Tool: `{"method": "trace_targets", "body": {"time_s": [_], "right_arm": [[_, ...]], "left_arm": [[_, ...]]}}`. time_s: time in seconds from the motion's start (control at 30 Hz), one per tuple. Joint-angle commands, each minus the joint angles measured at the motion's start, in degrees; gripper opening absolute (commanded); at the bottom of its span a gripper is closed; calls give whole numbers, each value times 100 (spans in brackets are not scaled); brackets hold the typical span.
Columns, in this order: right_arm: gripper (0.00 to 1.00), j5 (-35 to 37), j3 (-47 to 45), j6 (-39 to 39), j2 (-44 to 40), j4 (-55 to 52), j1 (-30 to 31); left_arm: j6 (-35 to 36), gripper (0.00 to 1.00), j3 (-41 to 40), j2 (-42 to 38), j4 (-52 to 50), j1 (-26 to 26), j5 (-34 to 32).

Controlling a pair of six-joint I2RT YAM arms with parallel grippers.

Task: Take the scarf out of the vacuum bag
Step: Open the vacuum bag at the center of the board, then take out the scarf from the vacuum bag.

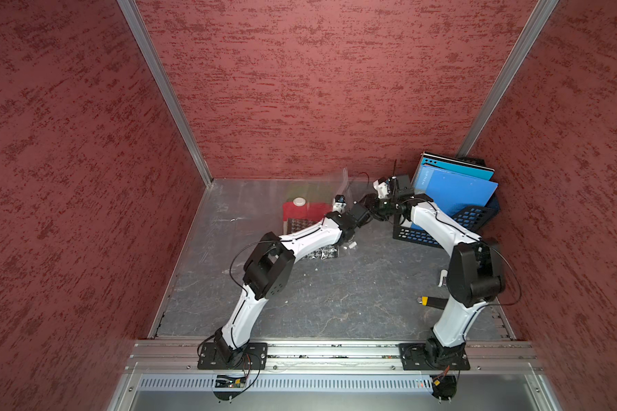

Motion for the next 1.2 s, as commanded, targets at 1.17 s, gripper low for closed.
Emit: {"method": "trace_targets", "body": {"time_s": [1.17], "right_arm": [[50, -43, 2064, 895, 3291, 1471, 710]], "left_arm": [[-392, 0, -586, -1600, -200, -502, 822]]}}
